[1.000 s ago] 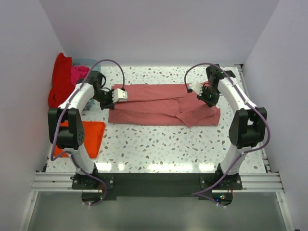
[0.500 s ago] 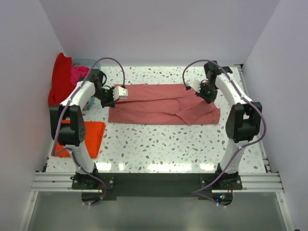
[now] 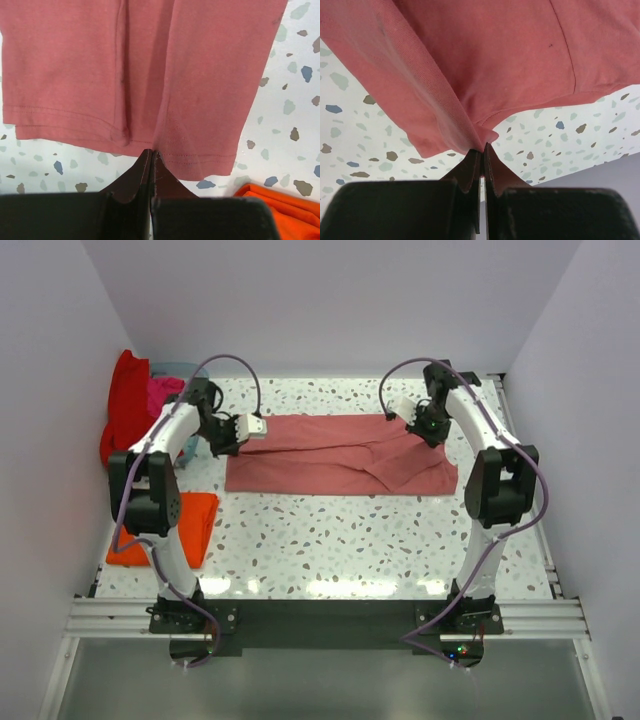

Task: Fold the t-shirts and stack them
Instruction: Fold the tshirt

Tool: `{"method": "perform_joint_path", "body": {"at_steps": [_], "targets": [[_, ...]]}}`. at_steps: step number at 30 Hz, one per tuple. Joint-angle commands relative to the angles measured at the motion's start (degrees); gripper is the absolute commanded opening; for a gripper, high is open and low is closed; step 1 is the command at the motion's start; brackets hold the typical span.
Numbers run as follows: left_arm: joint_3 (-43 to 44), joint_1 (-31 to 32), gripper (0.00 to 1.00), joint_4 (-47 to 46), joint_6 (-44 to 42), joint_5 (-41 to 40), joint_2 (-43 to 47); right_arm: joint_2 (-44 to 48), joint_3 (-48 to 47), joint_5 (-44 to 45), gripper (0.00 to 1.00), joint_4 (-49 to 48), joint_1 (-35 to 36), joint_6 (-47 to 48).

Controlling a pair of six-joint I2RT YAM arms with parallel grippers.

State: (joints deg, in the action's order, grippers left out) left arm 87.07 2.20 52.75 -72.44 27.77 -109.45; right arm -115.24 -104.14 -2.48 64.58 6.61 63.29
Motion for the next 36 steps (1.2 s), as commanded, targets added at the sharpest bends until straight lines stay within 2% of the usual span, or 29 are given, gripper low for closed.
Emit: {"method": "perform_joint_path", "body": {"at_steps": [1, 20, 36], "targets": [[3.37, -0.61, 0.0, -2.04, 0.73, 0.0, -1.38, -0.68, -2.82, 0.19, 0.0, 0.29, -0.64, 1.14], [1.88, -0.61, 0.0, -3.36, 0.2, -1.4, -3.23, -9.3, -13.98, 1.6, 0.0, 1.69, 0.42, 2.54], [3.98, -0.88, 0.0, -5.47, 0.81, -3.34, -7.18, -12.9, -16.1, 2.3, 0.0, 0.29, -0.02, 3.6]]}}
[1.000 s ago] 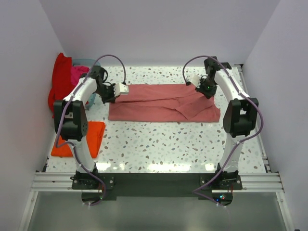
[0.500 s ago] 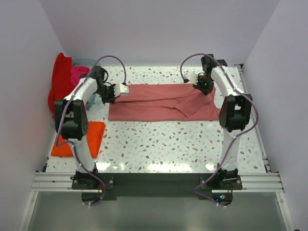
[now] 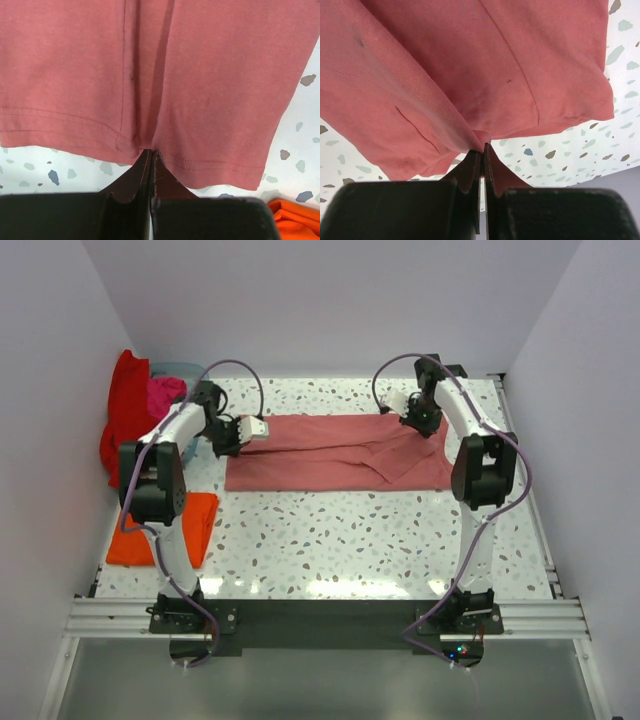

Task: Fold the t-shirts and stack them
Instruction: Fold the tshirt

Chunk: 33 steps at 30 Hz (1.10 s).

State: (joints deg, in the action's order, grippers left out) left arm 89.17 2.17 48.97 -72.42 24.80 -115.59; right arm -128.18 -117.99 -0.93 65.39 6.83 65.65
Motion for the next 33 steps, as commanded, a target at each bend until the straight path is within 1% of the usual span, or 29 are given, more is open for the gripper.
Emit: {"method": "perform_joint_path", "body": {"at_steps": [1, 5, 10, 15, 19, 22, 23, 24, 25, 27, 28, 29, 30, 31, 33], "targets": [[2.24, -0.77, 0.0, -1.6, 0.88, -0.45, -1.39, -0.05, -2.24, 0.75, 0.0, -0.43, -0.15, 1.32], [3.29, -0.77, 0.0, -1.95, 1.23, -0.54, -2.97, -0.66, -2.06, 0.75, 0.0, -1.31, -0.24, 1.15], [3.38, -0.77, 0.0, -2.04, 0.97, -1.24, -3.76, -2.42, -5.13, 0.75, 0.0, -0.96, -0.15, 0.71], [3.03, -0.77, 0.0, -2.48, 0.97, -1.59, -4.12, -3.92, -5.76, 2.07, 0.0, -1.58, -0.15, 1.06], [2.68, -0.77, 0.0, -3.26, 1.84, -1.77, -4.12, -4.88, -5.67, 2.25, 0.0, -2.45, 0.03, 1.24], [2.42, -0.86, 0.0, -5.02, 4.04, -2.65, -4.03, -5.24, -6.02, 3.04, 0.0, -3.77, 0.11, -0.07], [2.42, -0.86, 0.0, -5.46, 5.09, -2.91, -3.77, -5.32, -6.19, 2.95, 0.05, -4.21, 0.03, -0.34], [2.68, -1.2, 0.04, -6.42, 6.23, -2.91, -3.59, -5.33, -6.63, 3.3, 0.11, -4.3, -0.06, -0.95], [3.03, -1.38, 0.12, -6.26, 7.98, -2.56, -3.42, -5.41, -8.03, 3.3, 0.25, -3.6, -0.15, -2.44], [4.52, -2.17, 0.21, -5.47, 10.1, -1.16, -2.28, -5.33, -10.05, 2.69, 0.43, -1.85, -0.85, -4.46], [4.87, -2.17, 0.3, -5.46, 12.81, -0.2, -1.57, -5.15, -12.15, 2.34, 0.51, -0.8, -1.38, -7.0], [5.23, -2.78, 0.33, -5.29, 14.05, 1.47, 0.0, -4.28, -13.13, 1.73, 0.57, 1.74, -1.82, -8.33], [5.32, -4.01, 0.36, -5.38, 15.19, 1.83, 0.97, -3.75, -13.66, 1.02, 0.58, 3.07, -3.13, -9.82], [5.23, -3.93, 0.39, -5.03, 16.69, 2.18, 1.85, -2.87, -14.01, -0.55, 0.57, 4.3, -3.83, -12.8], [3.66, -4.02, 0.41, -4.85, 18.36, 3.85, 4.93, -0.24, -13.14, -2.49, 0.55, 7.82, -5.76, -16.15]]}}
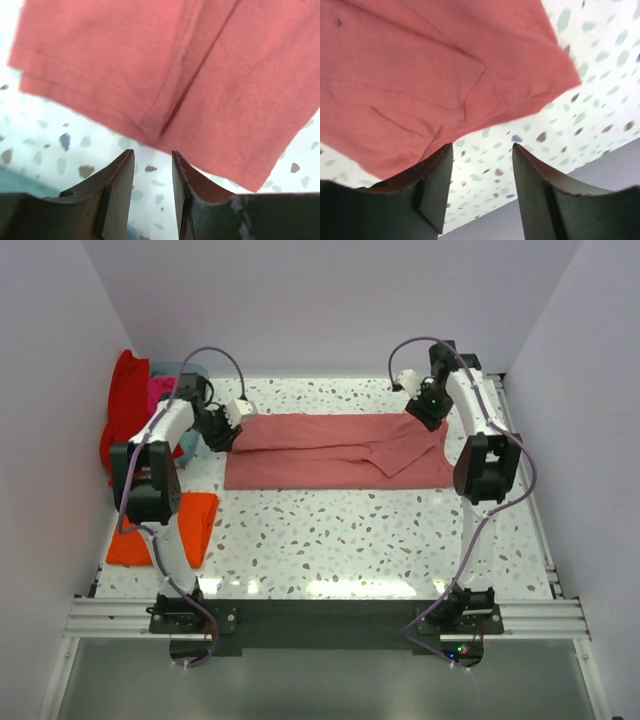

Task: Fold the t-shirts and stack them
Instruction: Fold the tshirt

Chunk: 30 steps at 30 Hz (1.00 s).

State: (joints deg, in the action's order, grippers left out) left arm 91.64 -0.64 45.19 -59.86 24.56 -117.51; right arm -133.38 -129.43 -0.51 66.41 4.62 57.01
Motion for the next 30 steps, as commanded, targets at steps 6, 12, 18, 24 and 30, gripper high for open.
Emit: {"method": "perform_joint_path", "body": {"at_steps": [6, 12, 18, 24, 30], "targets": [[-4.96, 0.21, 0.41, -2.38, 13.27, 5.5, 11.17, 11.81, 11.89, -12.23, 0.5, 10.67, -7.69, -18.42], [-12.08, 2.23, 0.39, -6.07, 19.33, 3.75, 10.73, 13.94, 24.47, -10.13, 0.5, 3.82, -8.05, -23.17], [-18.76, 2.58, 0.39, -11.26, 21.45, 0.23, 10.29, 11.92, 30.55, -5.91, 0.51, -3.3, -8.4, -26.07], [-22.89, 2.67, 0.33, -11.88, 21.01, -3.46, 8.27, 11.3, 33.97, -2.04, 0.32, -5.94, -8.84, -26.08], [-27.65, 2.75, 0.18, -11.35, 19.43, -5.48, 8.44, 12.97, 39.33, 1.48, 0.01, -7.52, -9.98, -24.32]]}}
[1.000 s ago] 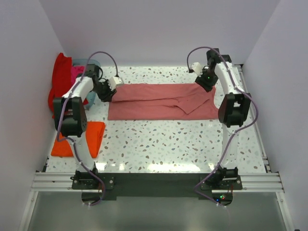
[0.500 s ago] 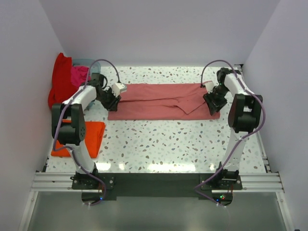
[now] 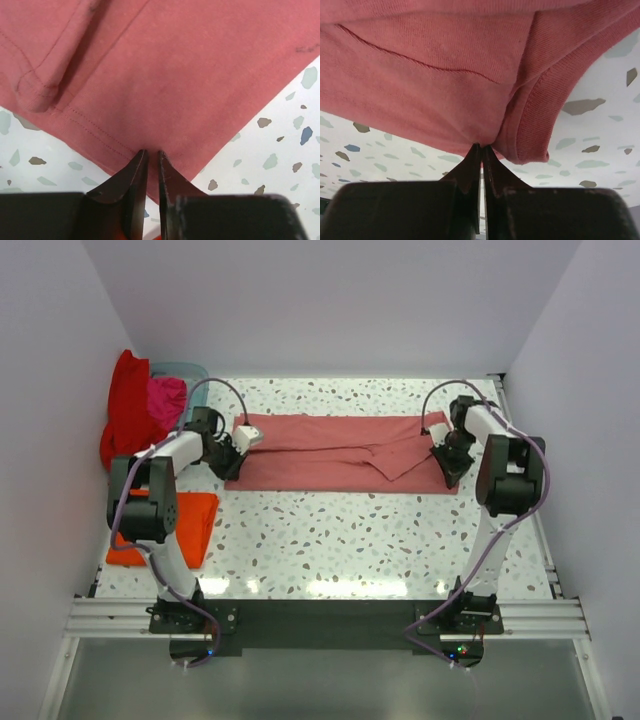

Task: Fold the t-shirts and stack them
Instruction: Fold the tshirt

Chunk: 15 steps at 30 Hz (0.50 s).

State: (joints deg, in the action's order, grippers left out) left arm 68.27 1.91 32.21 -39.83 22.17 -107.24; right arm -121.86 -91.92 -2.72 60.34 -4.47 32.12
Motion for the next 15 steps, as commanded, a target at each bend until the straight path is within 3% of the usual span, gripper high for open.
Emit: {"method": "perform_joint_path", "body": {"at_steps": [1, 5, 9, 12, 14, 15], "targets": [[-4.72, 0.2, 0.16, 1.81, -1.2, -3.01, -1.31, 2.41, 3.4, 4.04, 0.0, -2.06, -0.98, 0.66], [-7.0, 0.46, 0.1, 3.91, -2.7, -3.36, 0.36, 5.22, 6.83, 4.74, 0.0, -1.71, -0.98, 1.54], [-8.15, 0.46, 0.11, 6.11, -4.02, -1.71, 4.74, 9.79, 11.58, 4.83, 0.0, -0.57, -1.24, 3.21], [-5.53, 0.55, 0.26, 7.87, -4.2, 3.47, 8.35, 12.87, 10.37, 3.08, 0.16, 1.36, -1.33, 2.96], [-2.28, 1.68, 0.32, 6.73, -4.2, 9.45, 12.04, 14.81, 7.91, 1.16, 0.21, 4.51, -1.42, 2.08], [-1.05, 2.39, 0.37, 6.21, -4.55, 11.29, 12.84, 15.33, 4.94, -1.47, 0.31, 5.66, -1.51, 0.77]]}}
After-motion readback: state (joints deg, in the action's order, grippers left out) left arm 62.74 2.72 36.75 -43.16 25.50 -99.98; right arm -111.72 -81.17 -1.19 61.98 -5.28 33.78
